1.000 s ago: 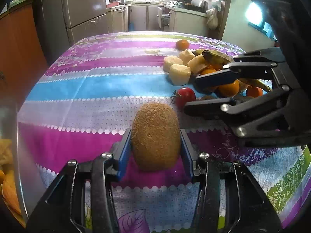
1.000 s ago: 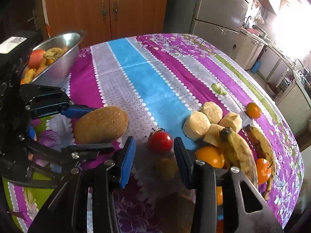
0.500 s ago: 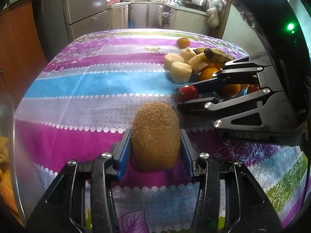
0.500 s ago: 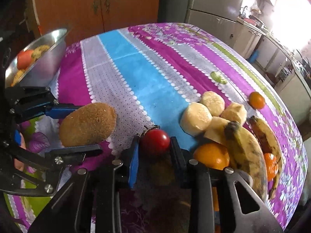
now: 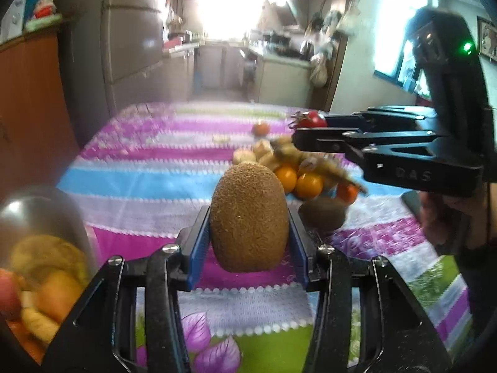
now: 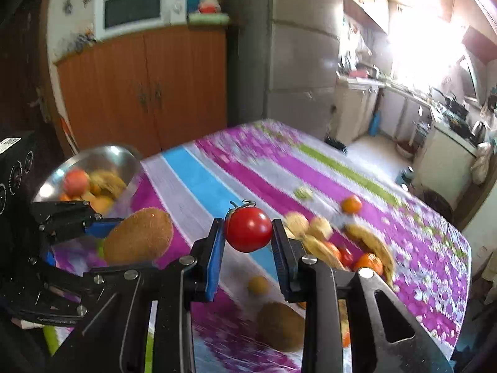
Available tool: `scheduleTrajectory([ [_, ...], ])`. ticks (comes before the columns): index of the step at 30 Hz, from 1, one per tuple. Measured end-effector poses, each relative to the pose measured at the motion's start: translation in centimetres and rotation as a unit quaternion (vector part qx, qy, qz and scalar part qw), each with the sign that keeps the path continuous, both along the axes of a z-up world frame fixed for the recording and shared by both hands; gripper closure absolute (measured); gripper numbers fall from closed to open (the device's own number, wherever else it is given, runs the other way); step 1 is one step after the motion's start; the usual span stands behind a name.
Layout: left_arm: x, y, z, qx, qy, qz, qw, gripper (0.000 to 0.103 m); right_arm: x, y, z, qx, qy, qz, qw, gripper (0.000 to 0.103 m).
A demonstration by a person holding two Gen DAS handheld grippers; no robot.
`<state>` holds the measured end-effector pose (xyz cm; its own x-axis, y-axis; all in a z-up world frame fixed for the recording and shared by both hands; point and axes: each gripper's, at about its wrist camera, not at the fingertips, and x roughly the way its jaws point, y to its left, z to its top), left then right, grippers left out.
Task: Organize fruits
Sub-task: 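Carry the kiwi in the left gripper while the right carries the tomato to the steel bowl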
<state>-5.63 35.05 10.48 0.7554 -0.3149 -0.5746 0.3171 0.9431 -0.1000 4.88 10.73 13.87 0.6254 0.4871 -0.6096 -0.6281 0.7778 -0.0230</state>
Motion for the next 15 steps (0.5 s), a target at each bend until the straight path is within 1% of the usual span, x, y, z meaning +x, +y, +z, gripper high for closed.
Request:
scheduleTrajectory([
  [2, -1.5, 2.0, 2.0, -0.002, -0.018, 0.02, 0.9996, 0.056, -1.0, 2.0, 1.3, 0.014, -0.011, 0.02, 1.0, 0.07],
  [4, -2.3, 4.1, 3.1, -0.001, -0.029, 0.045, 0.9986, 0.056, -1.8, 4.4, 2.2, 0.029, -0.014, 0.044, 0.999, 0.07],
  [5, -2.9, 5.8, 3.9, 0.001, -0.035, 0.066, 0.9972, 0.056, -2.0, 5.5, 2.3, 0.035, -0.015, 0.051, 0.998, 0.07],
  [8, -4.0, 9.9, 4.7, 0.004, -0.042, 0.117, 0.9922, 0.056, -2.7, 9.2, 2.4, 0.057, -0.003, 0.081, 0.995, 0.07],
  [11, -4.5, 14.2, 4.2, 0.011, -0.033, 0.173, 0.9843, 0.056, -3.5, 13.0, 1.9, 0.062, 0.007, 0.11, 0.992, 0.07],
  [14, -4.4, 17.9, 2.2, 0.015, -0.002, 0.218, 0.9757, 0.056, -4.3, 16.8, 0.5, 0.054, 0.019, 0.135, 0.989, 0.07],
  [15, -4.5, 18.3, 1.6, 0.014, 0.007, 0.225, 0.9743, 0.056, -4.4, 17.7, 0.1, 0.051, 0.024, 0.14, 0.988, 0.07],
])
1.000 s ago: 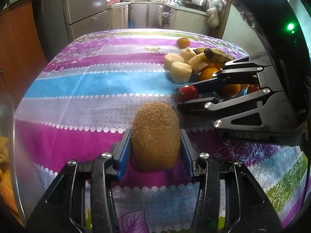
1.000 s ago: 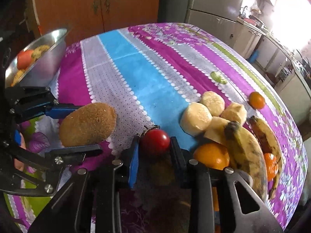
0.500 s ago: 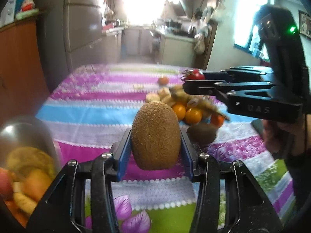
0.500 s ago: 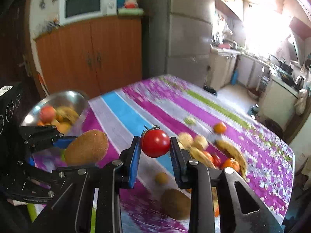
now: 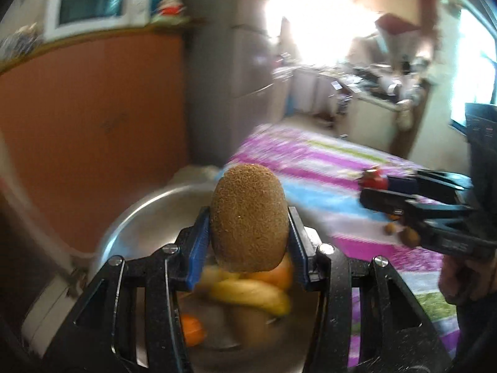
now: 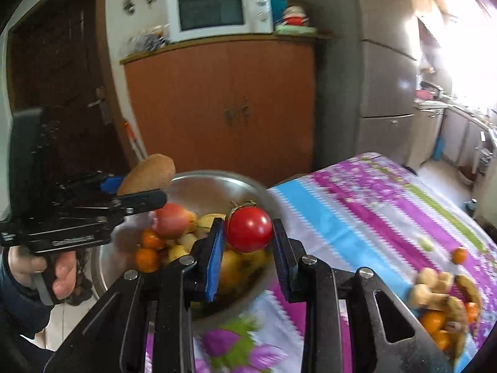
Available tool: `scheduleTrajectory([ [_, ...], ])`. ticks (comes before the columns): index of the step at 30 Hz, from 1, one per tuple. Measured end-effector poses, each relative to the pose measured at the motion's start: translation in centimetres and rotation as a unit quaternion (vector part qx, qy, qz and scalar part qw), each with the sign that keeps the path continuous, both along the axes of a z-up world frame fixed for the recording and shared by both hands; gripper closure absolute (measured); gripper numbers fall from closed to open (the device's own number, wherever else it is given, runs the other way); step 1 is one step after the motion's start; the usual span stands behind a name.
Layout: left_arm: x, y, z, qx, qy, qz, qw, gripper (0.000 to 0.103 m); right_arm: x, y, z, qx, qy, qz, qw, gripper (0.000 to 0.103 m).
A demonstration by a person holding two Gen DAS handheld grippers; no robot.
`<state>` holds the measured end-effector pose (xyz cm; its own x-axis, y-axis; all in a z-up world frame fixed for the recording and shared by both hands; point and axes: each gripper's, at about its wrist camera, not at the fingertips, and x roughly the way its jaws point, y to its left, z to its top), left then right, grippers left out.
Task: Organize fruits
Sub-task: 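Carry the kiwi in the left gripper while the right carries the tomato to the steel bowl, then open the left gripper over the bowl while the right gripper releases the tomato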
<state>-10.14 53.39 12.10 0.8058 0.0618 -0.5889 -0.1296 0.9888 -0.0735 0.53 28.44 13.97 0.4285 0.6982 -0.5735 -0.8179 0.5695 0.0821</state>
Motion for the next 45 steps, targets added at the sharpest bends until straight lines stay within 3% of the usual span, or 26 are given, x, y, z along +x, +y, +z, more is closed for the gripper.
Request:
scheduleTrajectory([
  [8, 0.8, 1.5, -4.0, -0.014, 0.057, 0.008, 0.9982, 0.056, -0.5, 5.3, -3.5, -0.025, 0.017, 0.023, 0.999, 0.07],
  [19, -0.3, 2.6, -3.8, -0.014, 0.06, 0.007, 0.9981, 0.056, -0.2, 6.3, -6.1, -0.041, 0.034, 0.033, 0.998, 0.07],
  [30, -0.1, 2.3, -3.8, -0.005, 0.064, 0.007, 0.9979, 0.056, 0.0, 6.4, -6.3, -0.044, 0.04, 0.032, 0.998, 0.069],
  [38, 0.0, 2.2, -4.0, -0.005, 0.066, 0.006, 0.9978, 0.043, 0.0, 6.3, -6.4, -0.044, 0.046, 0.036, 0.997, 0.065],
  [40, 0.0, 2.4, -4.2, -0.007, 0.068, 0.008, 0.9976, 0.041, 0.0, 6.2, -6.4, -0.045, 0.044, 0.032, 0.997, 0.059],
  [42, 0.1, 2.6, -4.5, -0.013, 0.073, 0.009, 0.9972, 0.038, 0.0, 5.9, -6.3, -0.043, 0.045, 0.025, 0.998, 0.042],
  [45, 0.0, 2.9, -4.2, -0.018, 0.07, 0.012, 0.9973, 0.031, -0.4, 5.0, -5.3, -0.031, 0.033, 0.019, 0.999, 0.042],
])
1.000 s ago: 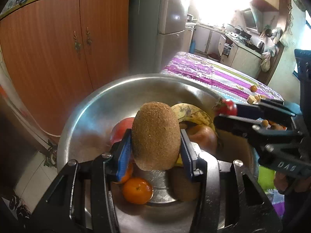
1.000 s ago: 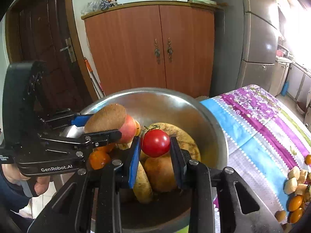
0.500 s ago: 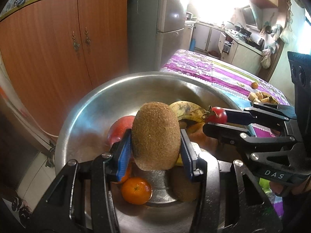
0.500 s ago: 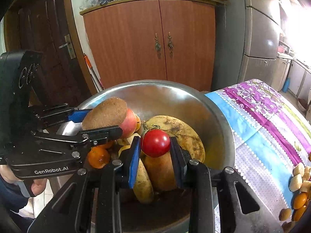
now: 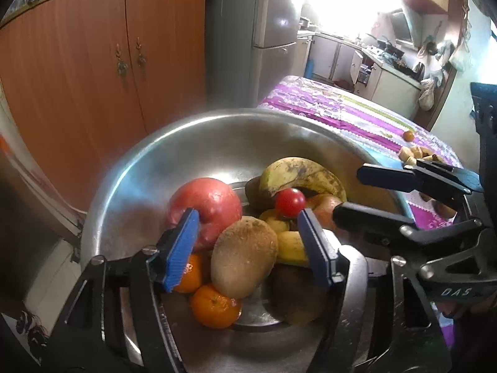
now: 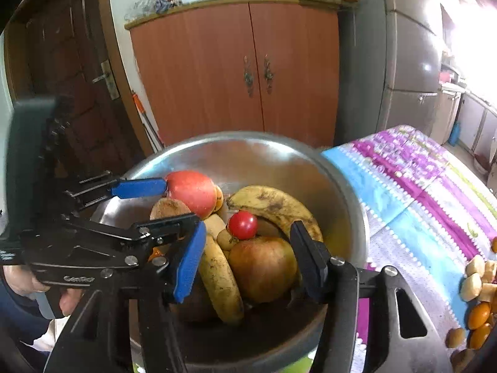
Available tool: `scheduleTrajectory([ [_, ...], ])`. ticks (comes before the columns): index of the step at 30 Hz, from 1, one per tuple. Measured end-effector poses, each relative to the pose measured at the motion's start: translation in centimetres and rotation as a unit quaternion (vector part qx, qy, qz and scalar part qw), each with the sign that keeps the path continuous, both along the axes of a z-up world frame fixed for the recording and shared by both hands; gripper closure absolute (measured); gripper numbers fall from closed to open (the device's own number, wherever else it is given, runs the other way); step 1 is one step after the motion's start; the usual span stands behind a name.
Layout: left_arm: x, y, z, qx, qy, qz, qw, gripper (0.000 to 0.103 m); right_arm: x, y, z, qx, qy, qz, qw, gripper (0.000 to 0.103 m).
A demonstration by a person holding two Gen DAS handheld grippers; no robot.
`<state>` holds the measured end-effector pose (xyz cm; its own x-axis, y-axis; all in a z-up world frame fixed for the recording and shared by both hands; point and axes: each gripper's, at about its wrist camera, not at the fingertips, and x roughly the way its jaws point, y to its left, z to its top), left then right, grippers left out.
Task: Organize fruits
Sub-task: 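Open the left gripper over the bowl while the right gripper releases the tomato, then grasp the spotted banana with the right gripper while the left returns to the table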
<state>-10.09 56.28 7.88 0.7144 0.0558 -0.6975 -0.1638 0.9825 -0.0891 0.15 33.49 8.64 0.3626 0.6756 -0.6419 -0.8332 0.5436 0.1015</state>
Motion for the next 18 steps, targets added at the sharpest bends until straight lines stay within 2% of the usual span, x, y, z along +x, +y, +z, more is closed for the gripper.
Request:
scheduleTrajectory([
  [3, -0.6, -0.1, 1.1, 0.0, -0.018, 0.004, 0.9998, 0.03, -0.9, -2.9, 2.6, 0.035, -0.036, -0.012, 0.999, 0.042],
  [6, -1.6, -1.2, 3.1, 0.007, -0.058, -0.006, 0.9983, 0.03, -1.4, -7.3, 4.8, 0.05, -0.067, -0.035, 0.996, 0.04],
  [7, -1.8, -1.8, 3.7, 0.008, -0.071, -0.017, 0.9973, 0.03, -1.4, -9.7, 5.3, 0.045, -0.083, -0.057, 0.994, 0.037],
  [8, -2.2, -2.9, 4.6, 0.009, -0.087, -0.035, 0.9956, 0.029, -1.2, -11.4, 5.6, 0.039, -0.094, -0.076, 0.992, 0.025],
  [9, -2.5, -4.1, 5.4, 0.01, -0.099, -0.056, 0.9934, 0.029, -0.9, -13.9, 5.7, 0.032, -0.106, -0.103, 0.989, 0.018],
  [10, -2.7, -5.7, 6.2, 0.013, -0.112, -0.083, 0.9901, 0.028, -0.5, -15.8, 5.8, 0.027, -0.11, -0.12, 0.986, 0.017],
  [14, -2.8, -12.5, 7.5, 0.019, -0.135, -0.176, 0.9748, 0.019, 3.5, -24.9, 4.8, -0.03, -0.091, -0.212, 0.972, 0.017],
  [16, -2.1, -15.1, 7.2, 0.016, -0.131, -0.214, 0.9678, 0.019, 6.0, -27.5, 3.6, -0.061, -0.068, -0.237, 0.967, 0.019],
  [18, -0.7, -18.1, 6.1, 0.007, -0.113, -0.252, 0.9612, 0.019, 8.6, -29.6, 1.6, -0.098, -0.038, -0.251, 0.962, 0.038],
])
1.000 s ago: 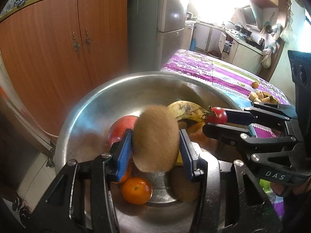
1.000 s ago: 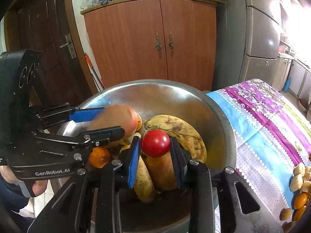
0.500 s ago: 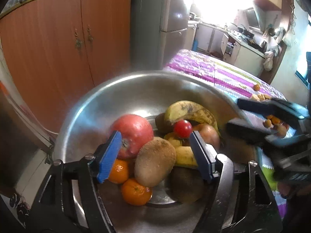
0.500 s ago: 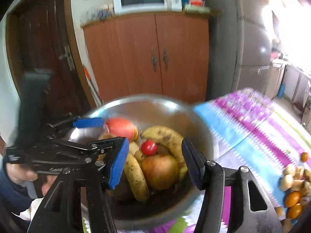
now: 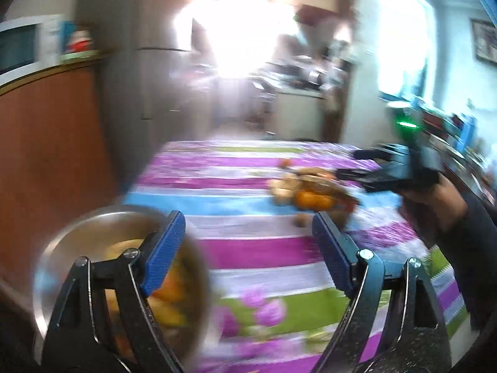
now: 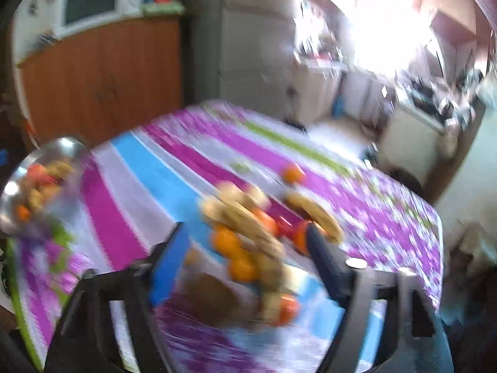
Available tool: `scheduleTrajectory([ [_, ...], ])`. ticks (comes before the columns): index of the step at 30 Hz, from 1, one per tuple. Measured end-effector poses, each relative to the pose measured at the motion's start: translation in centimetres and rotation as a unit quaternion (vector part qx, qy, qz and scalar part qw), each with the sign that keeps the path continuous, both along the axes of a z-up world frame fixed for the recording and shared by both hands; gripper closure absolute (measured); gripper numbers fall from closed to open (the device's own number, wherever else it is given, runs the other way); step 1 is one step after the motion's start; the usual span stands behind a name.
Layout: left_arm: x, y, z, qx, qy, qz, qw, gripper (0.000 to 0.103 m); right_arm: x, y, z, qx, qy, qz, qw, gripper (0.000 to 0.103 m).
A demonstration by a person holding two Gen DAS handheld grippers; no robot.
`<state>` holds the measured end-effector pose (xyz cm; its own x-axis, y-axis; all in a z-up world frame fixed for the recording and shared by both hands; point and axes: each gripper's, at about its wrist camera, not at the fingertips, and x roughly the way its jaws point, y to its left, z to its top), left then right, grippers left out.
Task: Organize fruits
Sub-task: 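Grasp the spotted banana with the right gripper while the left returns to the table, then grasp the small round tan fruit with the left gripper while the right lifts the banana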
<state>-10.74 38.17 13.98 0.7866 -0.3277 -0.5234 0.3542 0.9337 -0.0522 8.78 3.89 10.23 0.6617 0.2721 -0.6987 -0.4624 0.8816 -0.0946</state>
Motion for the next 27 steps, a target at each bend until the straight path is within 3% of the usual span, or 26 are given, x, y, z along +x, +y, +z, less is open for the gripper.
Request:
scheduleTrajectory([
  [4, 2.7, -3.6, -3.0, 0.008, 0.046, -0.036, 0.9983, 0.02, 3.0, -1.7, -3.2, 0.003, 0.065, 0.018, 0.998, 0.038],
  [7, 4.1, -4.9, -4.8, 0.006, 0.076, -0.046, 0.9961, 0.02, 3.3, -1.6, -3.7, 0.024, 0.079, 0.044, 0.996, 0.038],
  [11, 4.5, -5.3, -6.1, 0.002, 0.093, -0.041, 0.9948, 0.02, 4.1, -1.0, -5.0, 0.006, 0.088, 0.053, 0.995, 0.038],
  [13, 4.9, -5.4, -6.2, 0.0, 0.099, -0.038, 0.9944, 0.02, 4.3, -0.6, -5.5, 0.005, 0.092, 0.054, 0.994, 0.041],
  [14, 5.3, -5.3, -6.5, -0.001, 0.101, -0.036, 0.9942, 0.02, 4.3, -0.5, -5.8, 0.009, 0.093, 0.052, 0.994, 0.051],
  [18, 6.7, -5.4, -7.7, -0.006, 0.111, -0.038, 0.993, 0.021, 3.8, -1.6, -5.5, 0.039, 0.074, 0.029, 0.996, 0.065],
  [22, 8.9, -5.4, -9.4, -0.043, 0.136, -0.061, 0.9879, 0.022, 1.7, -3.2, -3.5, 0.09, 0.04, 0.002, 0.995, 0.066],
  [27, 11.4, -6.9, -11.3, -0.006, 0.173, -0.046, 0.9839, 0.04, -3.2, -5.2, -1.5, 0.15, 0.004, -0.019, 0.988, 0.066],
])
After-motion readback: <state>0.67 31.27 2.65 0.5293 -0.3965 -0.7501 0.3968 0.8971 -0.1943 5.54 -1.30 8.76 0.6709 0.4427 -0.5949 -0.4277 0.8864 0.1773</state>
